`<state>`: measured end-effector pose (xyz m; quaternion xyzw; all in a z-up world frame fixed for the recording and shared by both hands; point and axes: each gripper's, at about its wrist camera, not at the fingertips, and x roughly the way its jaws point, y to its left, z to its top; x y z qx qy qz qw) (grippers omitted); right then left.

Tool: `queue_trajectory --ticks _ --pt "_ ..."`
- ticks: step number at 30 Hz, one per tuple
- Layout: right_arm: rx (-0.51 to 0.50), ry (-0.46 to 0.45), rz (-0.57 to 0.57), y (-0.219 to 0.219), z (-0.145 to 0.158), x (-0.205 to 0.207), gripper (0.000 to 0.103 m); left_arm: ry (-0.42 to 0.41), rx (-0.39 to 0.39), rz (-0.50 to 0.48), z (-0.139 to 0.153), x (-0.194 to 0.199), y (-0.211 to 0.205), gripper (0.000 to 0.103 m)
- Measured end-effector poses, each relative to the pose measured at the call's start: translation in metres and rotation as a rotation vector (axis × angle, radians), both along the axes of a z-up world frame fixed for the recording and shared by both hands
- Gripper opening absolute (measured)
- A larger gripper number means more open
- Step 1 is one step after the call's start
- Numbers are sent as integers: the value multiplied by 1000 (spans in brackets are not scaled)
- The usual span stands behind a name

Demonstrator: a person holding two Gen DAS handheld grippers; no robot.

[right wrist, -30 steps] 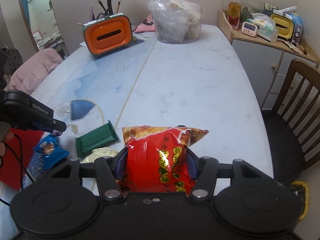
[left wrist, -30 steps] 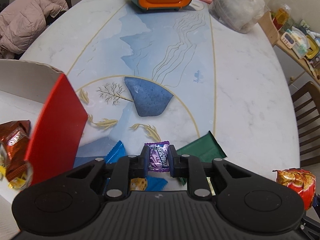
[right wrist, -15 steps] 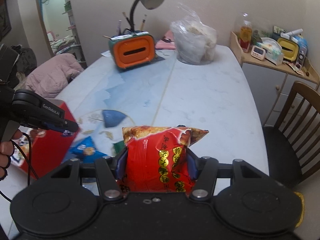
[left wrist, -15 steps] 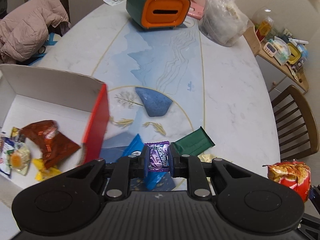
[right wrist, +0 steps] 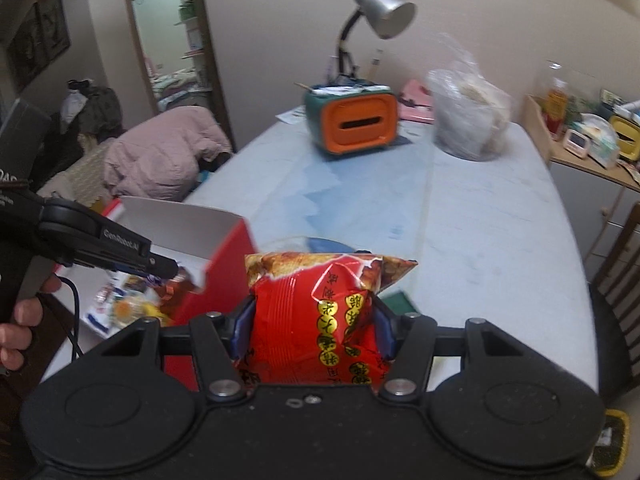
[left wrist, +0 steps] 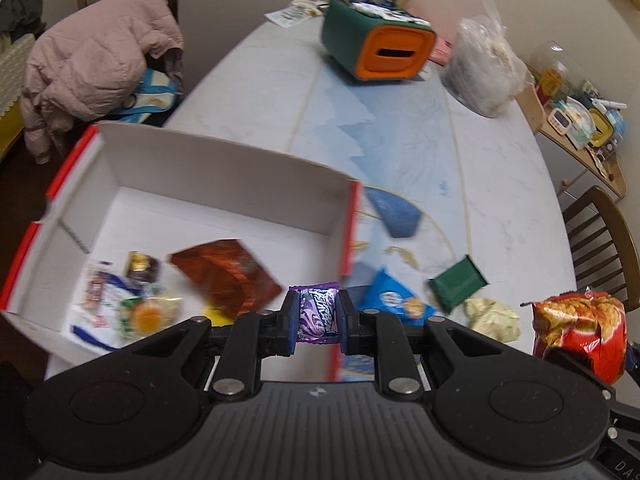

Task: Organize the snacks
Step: 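Carry the purple candy and red chip bag into the red box and release them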

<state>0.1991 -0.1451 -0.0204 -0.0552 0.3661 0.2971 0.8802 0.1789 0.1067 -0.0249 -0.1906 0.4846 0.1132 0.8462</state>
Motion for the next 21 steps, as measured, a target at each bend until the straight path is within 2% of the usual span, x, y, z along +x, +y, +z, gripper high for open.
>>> queue_trajectory --ticks 9,21 --pt "18 2 73 80 3 -13 56 13 15 28 -2 -30 65 18" --pt "-38 44 121 169 -29 -15 56 81 25 33 -28 -42 134 18"
